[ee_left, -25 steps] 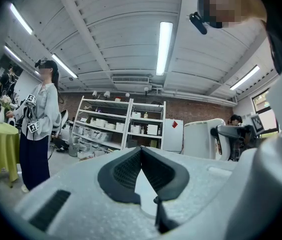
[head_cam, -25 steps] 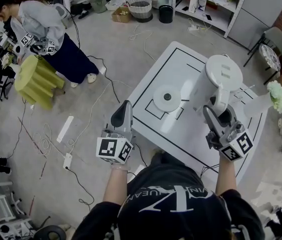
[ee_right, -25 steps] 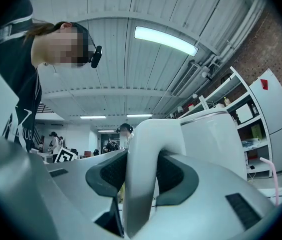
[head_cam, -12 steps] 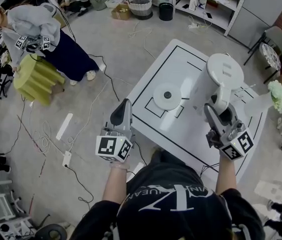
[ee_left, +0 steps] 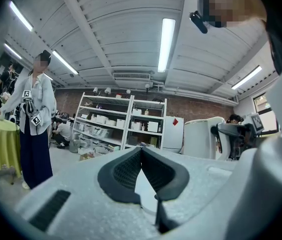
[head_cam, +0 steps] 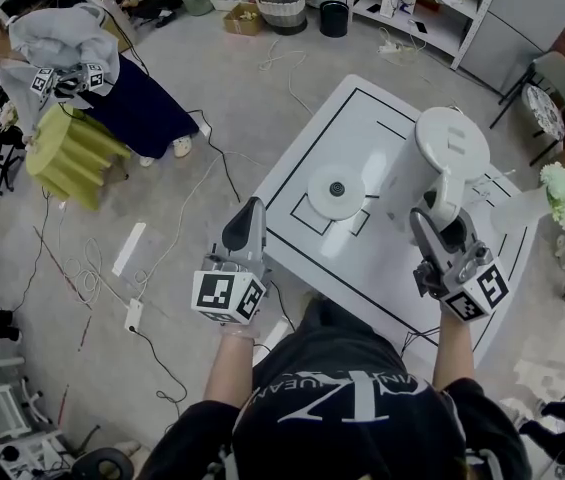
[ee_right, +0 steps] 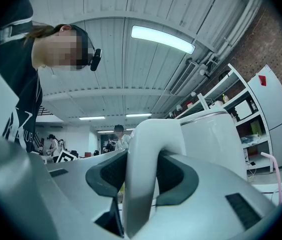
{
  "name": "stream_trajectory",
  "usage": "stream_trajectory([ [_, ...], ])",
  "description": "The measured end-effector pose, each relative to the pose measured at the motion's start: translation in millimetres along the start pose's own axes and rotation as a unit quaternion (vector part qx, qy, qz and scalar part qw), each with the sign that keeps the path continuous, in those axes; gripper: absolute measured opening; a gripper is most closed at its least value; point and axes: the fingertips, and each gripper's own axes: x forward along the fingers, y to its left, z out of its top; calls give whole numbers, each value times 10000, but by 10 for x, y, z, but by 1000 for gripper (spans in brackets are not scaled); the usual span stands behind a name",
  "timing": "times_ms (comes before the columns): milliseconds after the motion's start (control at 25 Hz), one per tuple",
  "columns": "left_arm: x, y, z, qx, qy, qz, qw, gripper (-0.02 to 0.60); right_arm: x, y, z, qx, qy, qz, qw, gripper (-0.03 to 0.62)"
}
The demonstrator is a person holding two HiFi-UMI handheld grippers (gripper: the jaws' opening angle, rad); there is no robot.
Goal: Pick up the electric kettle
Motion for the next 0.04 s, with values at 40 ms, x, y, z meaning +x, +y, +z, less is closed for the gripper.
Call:
stream_trajectory([
  [40, 6, -7, -6, 2, 2, -1, 10000, 11, -6, -5, -3, 5, -1, 2, 10000, 150],
])
